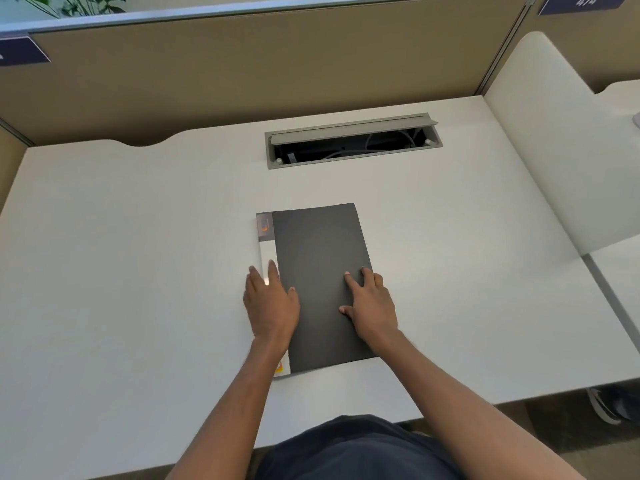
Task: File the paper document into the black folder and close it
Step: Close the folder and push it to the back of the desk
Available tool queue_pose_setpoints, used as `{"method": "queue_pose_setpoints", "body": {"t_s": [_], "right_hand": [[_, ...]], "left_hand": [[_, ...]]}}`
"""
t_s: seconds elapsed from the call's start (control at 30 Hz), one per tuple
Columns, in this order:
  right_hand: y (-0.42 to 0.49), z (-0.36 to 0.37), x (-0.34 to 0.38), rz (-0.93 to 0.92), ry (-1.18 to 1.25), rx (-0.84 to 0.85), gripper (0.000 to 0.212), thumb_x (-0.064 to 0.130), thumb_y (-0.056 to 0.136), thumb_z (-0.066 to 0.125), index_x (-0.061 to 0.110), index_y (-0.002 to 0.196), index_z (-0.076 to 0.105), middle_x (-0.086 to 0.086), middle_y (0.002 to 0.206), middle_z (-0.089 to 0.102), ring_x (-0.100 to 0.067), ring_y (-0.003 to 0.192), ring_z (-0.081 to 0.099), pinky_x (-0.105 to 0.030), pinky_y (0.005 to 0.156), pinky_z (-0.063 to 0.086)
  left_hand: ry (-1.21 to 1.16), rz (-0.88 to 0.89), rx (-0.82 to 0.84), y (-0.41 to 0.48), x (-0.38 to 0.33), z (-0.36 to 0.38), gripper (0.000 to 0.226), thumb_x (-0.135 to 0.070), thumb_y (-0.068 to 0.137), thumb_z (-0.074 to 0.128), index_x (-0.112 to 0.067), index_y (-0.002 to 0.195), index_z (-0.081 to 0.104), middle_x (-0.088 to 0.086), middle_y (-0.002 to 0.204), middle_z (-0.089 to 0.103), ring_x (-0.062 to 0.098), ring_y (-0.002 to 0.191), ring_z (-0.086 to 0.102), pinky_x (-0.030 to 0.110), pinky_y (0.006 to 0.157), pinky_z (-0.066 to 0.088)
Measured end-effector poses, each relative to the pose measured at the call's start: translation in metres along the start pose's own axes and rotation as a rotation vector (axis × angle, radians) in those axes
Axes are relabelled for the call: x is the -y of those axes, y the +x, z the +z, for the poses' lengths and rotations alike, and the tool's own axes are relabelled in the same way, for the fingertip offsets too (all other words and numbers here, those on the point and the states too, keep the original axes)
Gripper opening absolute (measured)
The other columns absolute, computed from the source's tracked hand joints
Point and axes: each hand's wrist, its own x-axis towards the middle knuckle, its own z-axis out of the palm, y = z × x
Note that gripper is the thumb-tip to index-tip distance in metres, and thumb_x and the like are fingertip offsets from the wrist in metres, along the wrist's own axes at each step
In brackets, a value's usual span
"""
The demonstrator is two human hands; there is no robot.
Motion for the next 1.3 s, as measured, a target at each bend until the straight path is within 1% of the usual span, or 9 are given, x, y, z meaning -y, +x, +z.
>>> {"method": "queue_pose_setpoints", "body": {"t_s": [0.17,0.4,0.5,0.57,0.63,0.7,0.9,1.1,1.3], "right_hand": [[0.0,0.002,0.0,0.007,0.004,-0.008,0.075,0.044,0.091,0.069,0.027,0.155,0.034,-0.007,0.157,0.029,-0.027,0.142,0.031,-0.038,0.11,0.042],[0.0,0.003,0.0,0.01,0.003,-0.014,0.076,0.045,0.09,0.069,0.028,0.155,0.034,-0.006,0.157,0.03,-0.026,0.142,0.031,-0.037,0.111,0.041],[0.0,0.003,0.0,0.016,0.012,-0.01,0.075,0.044,0.09,0.069,0.029,0.155,0.034,-0.005,0.157,0.03,-0.026,0.143,0.03,-0.036,0.111,0.041],[0.001,0.004,-0.001,0.018,0.014,-0.015,0.075,0.044,0.09,0.07,0.029,0.155,0.035,-0.005,0.157,0.03,-0.026,0.143,0.03,-0.036,0.111,0.041],[0.0,0.004,-0.001,0.021,0.027,-0.017,0.075,0.043,0.09,0.069,0.029,0.155,0.035,-0.006,0.157,0.03,-0.026,0.143,0.03,-0.037,0.111,0.041],[-0.001,0.002,-0.001,0.022,0.05,-0.02,0.075,0.043,0.091,0.069,0.028,0.155,0.035,-0.006,0.158,0.029,-0.026,0.143,0.029,-0.037,0.112,0.041],[0.002,-0.009,-0.012,0.04,0.288,-0.001,0.066,0.039,0.09,0.071,0.028,0.15,0.046,-0.005,0.152,0.036,-0.024,0.142,0.033,-0.036,0.115,0.037],[0.014,-0.026,-0.031,0.218,0.534,-0.057,0.076,0.034,0.084,0.079,0.019,0.15,0.043,-0.01,0.145,0.046,-0.028,0.137,0.043,-0.037,0.113,0.038],[0.019,-0.035,-0.033,0.313,0.761,0.005,0.072,0.02,0.077,0.086,0.02,0.141,0.052,-0.003,0.127,0.061,-0.015,0.106,0.057,-0.017,0.08,0.041]], "left_hand": [[-0.179,-0.114,0.0,0.001,0.007,-0.008,0.069,-0.033,0.1,0.055,-0.018,0.16,0.025,0.016,0.141,0.059,0.038,0.129,0.054,0.05,0.104,0.049],[-0.656,-0.347,0.012,0.013,0.008,-0.016,0.067,-0.016,0.096,0.063,-0.012,0.156,0.035,0.017,0.143,0.06,0.037,0.131,0.057,0.049,0.11,0.047],[-0.786,-0.39,0.01,0.016,0.014,-0.02,0.033,-0.01,0.093,0.067,-0.013,0.126,0.063,0.009,0.122,0.07,0.035,0.115,0.064,0.04,0.093,0.056],[-0.86,-0.356,0.03,0.018,0.019,-0.023,0.015,-0.01,0.093,0.068,-0.02,0.104,0.068,0.003,0.11,0.072,0.031,0.1,0.068,0.037,0.081,0.057],[-0.913,-0.324,0.072,0.02,0.026,-0.026,0.028,-0.011,0.094,0.068,-0.019,0.12,0.067,0.005,0.12,0.072,0.03,0.1,0.07,0.045,0.087,0.06],[-0.971,-0.295,0.132,0.021,0.032,-0.027,0.038,-0.011,0.095,0.068,-0.025,0.13,0.061,0.006,0.12,0.072,0.028,0.098,0.071,0.043,0.077,0.06],[-1.114,-0.324,0.266,0.018,0.039,-0.025,0.052,-0.006,0.098,0.064,-0.039,0.136,0.056,0.002,0.112,0.075,0.025,0.095,0.073,0.037,0.065,0.058],[-1.318,-0.373,0.337,0.017,0.044,-0.025,0.053,-0.003,0.098,0.063,-0.032,0.141,0.058,0.013,0.122,0.072,0.032,0.099,0.07,0.043,0.079,0.059],[-1.356,-0.383,0.346,0.018,0.051,-0.018,0.051,-0.001,0.098,0.062,-0.026,0.142,0.058,0.014,0.124,0.07,0.033,0.102,0.071,0.044,0.078,0.062]]}}
